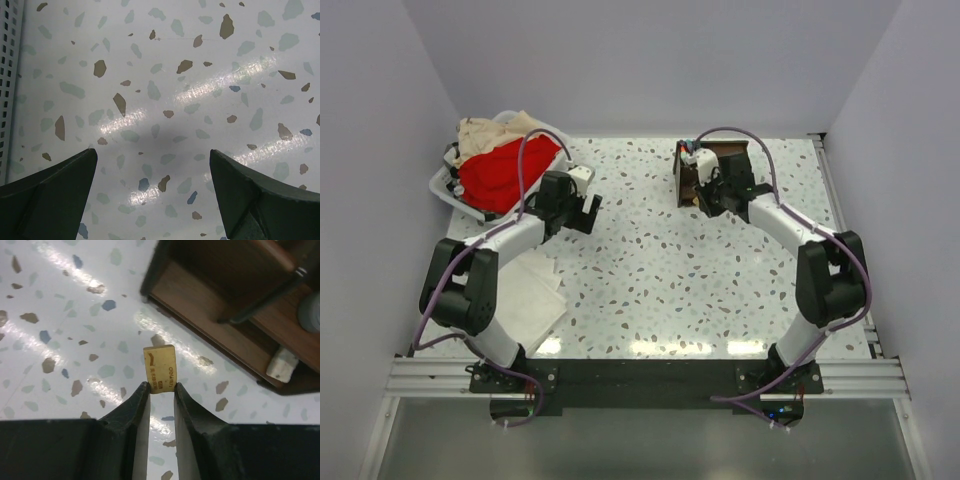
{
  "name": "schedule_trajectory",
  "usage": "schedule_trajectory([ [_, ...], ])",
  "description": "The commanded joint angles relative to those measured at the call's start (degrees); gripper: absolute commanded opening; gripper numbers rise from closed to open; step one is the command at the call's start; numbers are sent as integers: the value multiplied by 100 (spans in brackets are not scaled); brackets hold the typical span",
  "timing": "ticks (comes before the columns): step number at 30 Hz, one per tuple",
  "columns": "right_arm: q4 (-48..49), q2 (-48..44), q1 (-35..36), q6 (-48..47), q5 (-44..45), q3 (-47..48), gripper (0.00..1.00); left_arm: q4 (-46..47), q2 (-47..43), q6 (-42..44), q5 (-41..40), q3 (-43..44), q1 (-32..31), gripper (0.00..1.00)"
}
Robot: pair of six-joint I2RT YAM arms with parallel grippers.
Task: Sort the stationery into containers
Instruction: Place the stationery in the storage box.
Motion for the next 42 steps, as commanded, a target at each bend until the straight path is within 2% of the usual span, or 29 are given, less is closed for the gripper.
schedule_trajectory([
  [1,377,-257,-264,776,918,-34,0,230,22,-96,42,213,1,99],
  [12,439,33,-659,1383,1315,80,0,195,5,-52,-36,222,-60,99],
  [42,711,1272,-704,2068,1929,1020,0,151,181,-26,-89,283,-60,99],
])
